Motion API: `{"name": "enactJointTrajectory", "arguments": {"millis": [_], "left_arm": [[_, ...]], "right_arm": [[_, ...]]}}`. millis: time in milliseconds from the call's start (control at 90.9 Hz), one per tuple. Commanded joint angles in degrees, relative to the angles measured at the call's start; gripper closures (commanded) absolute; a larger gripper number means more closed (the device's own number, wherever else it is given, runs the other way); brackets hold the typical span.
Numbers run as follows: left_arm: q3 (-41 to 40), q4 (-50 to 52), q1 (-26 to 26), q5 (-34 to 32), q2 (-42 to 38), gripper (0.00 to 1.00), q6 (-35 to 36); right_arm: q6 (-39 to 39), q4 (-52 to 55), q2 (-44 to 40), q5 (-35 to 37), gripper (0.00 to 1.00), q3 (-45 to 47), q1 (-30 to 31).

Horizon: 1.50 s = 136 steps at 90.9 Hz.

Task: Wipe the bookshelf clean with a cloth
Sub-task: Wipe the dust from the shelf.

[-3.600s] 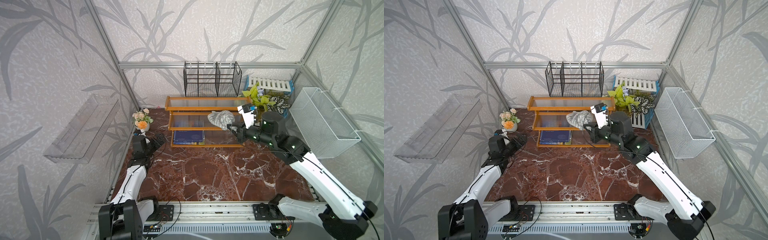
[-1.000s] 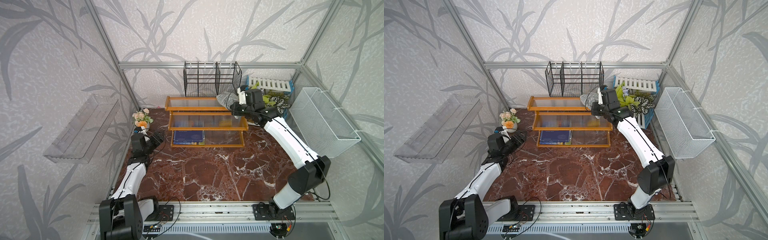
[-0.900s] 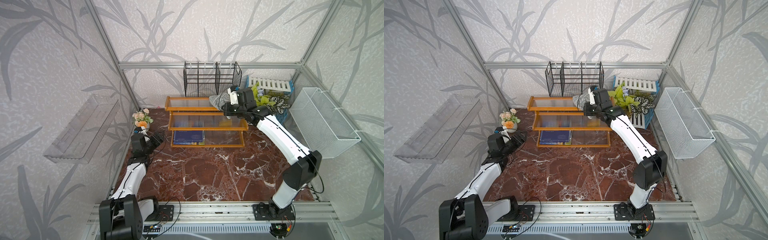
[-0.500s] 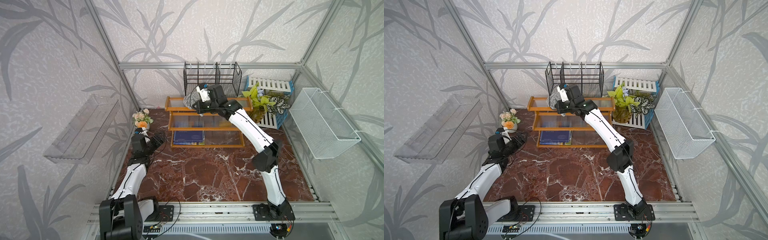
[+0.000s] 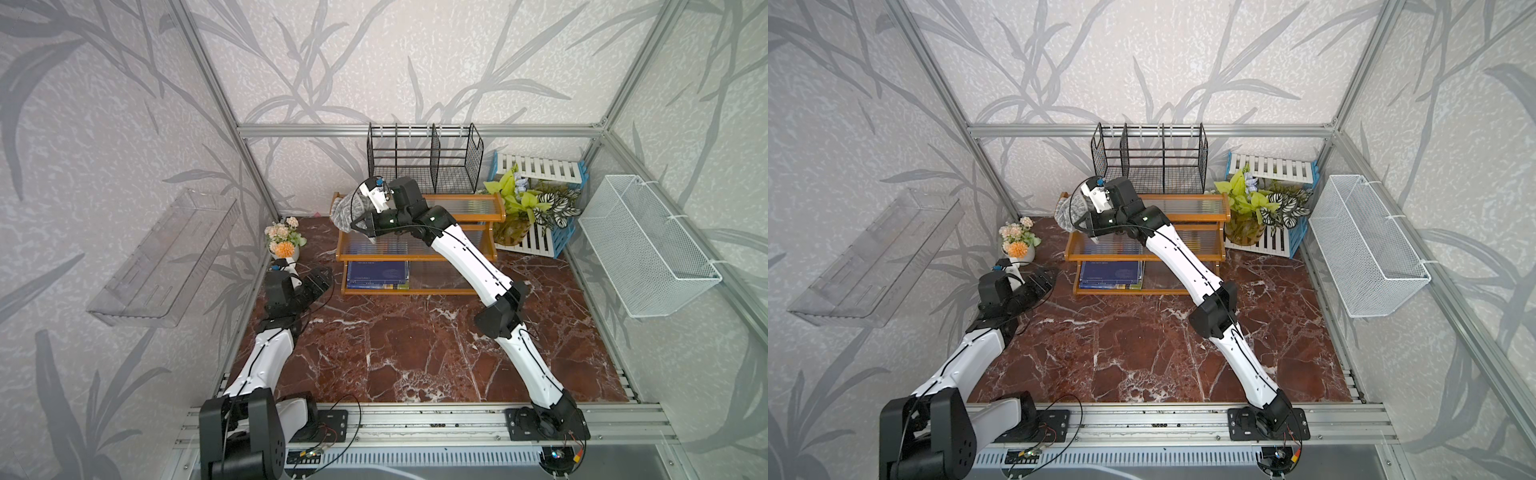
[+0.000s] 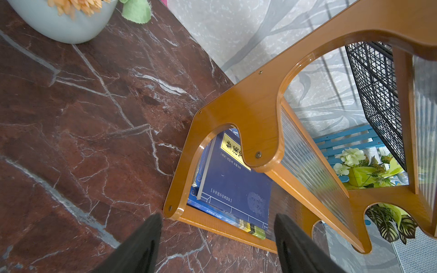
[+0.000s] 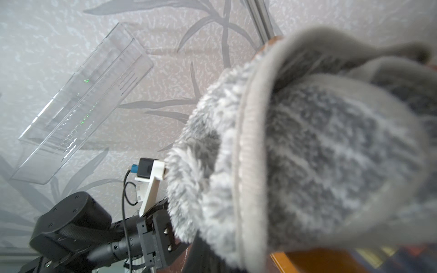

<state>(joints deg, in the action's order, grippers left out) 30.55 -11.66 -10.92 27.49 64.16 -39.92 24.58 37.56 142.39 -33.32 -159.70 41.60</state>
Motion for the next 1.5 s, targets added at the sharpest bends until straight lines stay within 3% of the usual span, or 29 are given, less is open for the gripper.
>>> {"name": "enactJointTrajectory", "arguments": {"millis": [0,154,407,539,660,847,1078,1485], "left_arm": [[-0.2,-1.6,0.3,0.9,-1.0,0.21,-0.4],[-0.1,-1.2,0.3,1.0,-1.8,0.21,-0.3],[-0.5,-0.2,0.3,1.1,-3.6,0.20,0.4],[-0.5,0.2,0.3,1.8,-4.3,0.20,0.8],[-0.7,1.3,0.6,2.3,-5.5,0.20,1.8],[-0.5,3.0,1.3,1.6,-6.9,0.20,2.5],[0.1,4.2,2.3,0.3,-7.6,0.20,2.6],[0.6,3.9,5.0,-2.8,-5.7,0.20,2.4]], "right_arm": [[-1.1,2.6,-4.1,-5.2,1.00,0.0,-0.3],[-5.1,3.6,-14.9,-0.1,1.00,10.4,-0.4],[-2.4,-13.2,-45.4,9.2,1.00,50.5,-6.1],[-1.9,-17.0,-60.5,10.5,1.00,66.9,-13.9],[-0.5,-17.8,-71.0,7.8,1.00,79.5,-25.3],[-1.0,-15.9,-82.9,5.2,1.00,90.6,-38.4],[0.5,-20.5,-83.4,-2.2,1.00,99.3,-50.5],[1.9,-32.9,-62.1,-9.8,1.00,92.6,-51.5]]}}
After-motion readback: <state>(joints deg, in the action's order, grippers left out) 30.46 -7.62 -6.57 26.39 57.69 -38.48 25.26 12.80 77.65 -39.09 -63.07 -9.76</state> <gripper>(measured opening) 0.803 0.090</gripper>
